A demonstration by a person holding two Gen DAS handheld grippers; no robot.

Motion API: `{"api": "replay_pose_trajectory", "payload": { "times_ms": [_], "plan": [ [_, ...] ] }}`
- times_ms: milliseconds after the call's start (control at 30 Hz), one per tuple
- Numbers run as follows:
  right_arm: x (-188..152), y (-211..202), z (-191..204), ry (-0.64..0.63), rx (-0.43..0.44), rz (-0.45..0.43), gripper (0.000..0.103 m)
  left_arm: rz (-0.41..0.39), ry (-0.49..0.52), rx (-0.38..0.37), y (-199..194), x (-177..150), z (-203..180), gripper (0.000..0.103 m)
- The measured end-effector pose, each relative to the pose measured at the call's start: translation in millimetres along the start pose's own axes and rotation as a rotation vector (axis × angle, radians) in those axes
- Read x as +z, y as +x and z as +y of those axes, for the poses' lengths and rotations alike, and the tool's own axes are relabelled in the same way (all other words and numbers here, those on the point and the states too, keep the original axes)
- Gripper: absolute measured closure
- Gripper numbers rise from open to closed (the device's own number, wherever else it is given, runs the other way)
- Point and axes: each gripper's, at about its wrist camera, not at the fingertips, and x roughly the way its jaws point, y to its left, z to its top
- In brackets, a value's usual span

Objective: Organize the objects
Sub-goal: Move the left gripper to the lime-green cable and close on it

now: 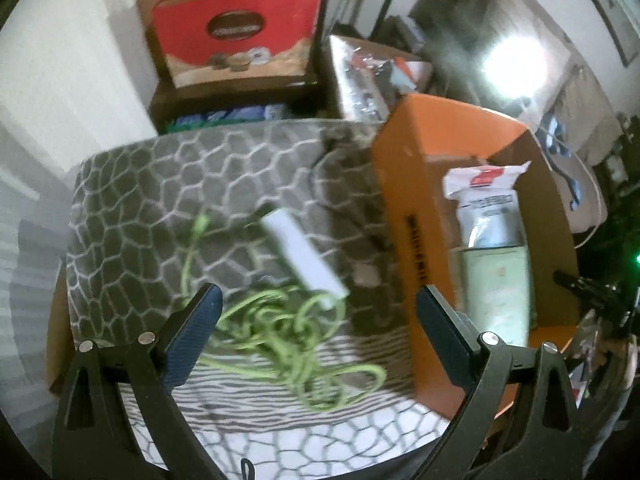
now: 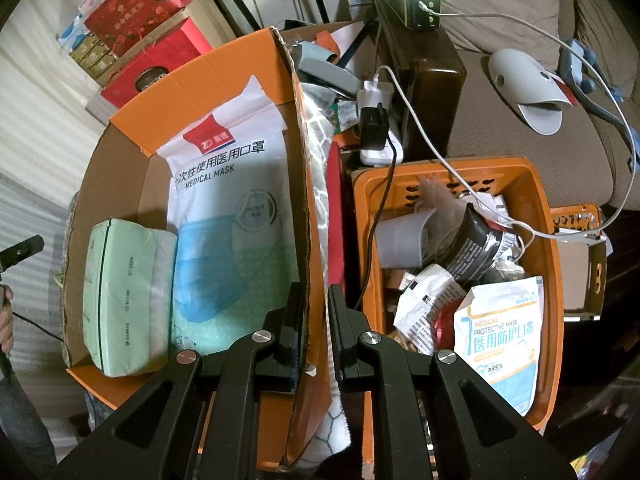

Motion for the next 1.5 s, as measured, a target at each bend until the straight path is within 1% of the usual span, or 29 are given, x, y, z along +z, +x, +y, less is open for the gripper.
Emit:
{"api": "replay_pose_trajectory", "payload": {
  "times_ms": [133, 233, 300, 400, 500, 800, 933, 1067, 1133, 1200, 1233, 1333, 1433, 1500],
  "plan": [
    [0.1, 0.0, 0.1, -0.002, 0.0, 0.0, 0.091, 0.018, -0.015, -0.002, 5.6, -9.5, 28.2, 0.006],
    [-0.1, 0.0, -0.1, -0.002, 0.0, 0.0, 0.091, 0.04, -0.024, -0.023, 12.7, -17.8, 43.9, 0.006],
    [0.1, 0.1, -0.1, -0.001, -0.001, 0.0, 0.091, 0.054, -0.027, -0.029, 18.1, -23.1, 51.5, 0.006],
    [-0.6, 1.4, -0.4, 0.002, -0.002, 0.002, 0.091, 0.065, -0.026, -0.058, 24.5, -31.4, 56.7, 0.006],
    [-3.2, 3.7, 0.6, 0.003, -0.004, 0.007, 0.091, 0.082, -0.007, -0.082, 31.4, -38.7, 54.1, 0.006],
    [-5.0, 4.4, 1.0, 0.003, -0.009, 0.01, 0.091, 0.132, 0.128, -0.082, 50.1, -54.1, 29.1, 0.005],
    [-5.0, 4.7, 1.0, 0.004, -0.008, 0.011, 0.091, 0.136, 0.153, -0.092, 52.7, -56.4, 25.4, 0.005],
    [-4.3, 3.4, 1.8, 0.002, -0.013, 0.014, 0.091, 0.149, 0.163, -0.072, 59.5, -55.7, 21.7, 0.006],
    [-4.1, 2.8, 1.5, 0.002, -0.016, 0.015, 0.09, 0.149, 0.181, -0.045, 63.1, -57.6, 18.2, 0.008],
    [-3.9, 3.5, 2.5, 0.003, -0.015, 0.015, 0.09, 0.147, 0.2, 0.002, 67.6, -59.7, 13.6, 0.016],
    [-4.0, 3.6, 2.6, 0.002, -0.015, 0.015, 0.09, 0.144, 0.208, 0.017, 69.2, -61.2, 11.8, 0.018],
    [-3.9, 3.6, 2.6, 0.001, -0.016, 0.014, 0.091, 0.124, 0.216, 0.03, 69.9, -62.8, 7.3, 0.024],
    [-4.0, 3.6, 2.5, 0.001, -0.016, 0.015, 0.091, 0.112, 0.214, 0.03, 69.7, -63.5, 5.4, 0.042],
    [-4.1, 4.1, 2.5, 0.003, -0.015, 0.016, 0.092, 0.106, 0.212, 0.015, 67.9, -64.2, 4.3, 0.055]
  ]
}}
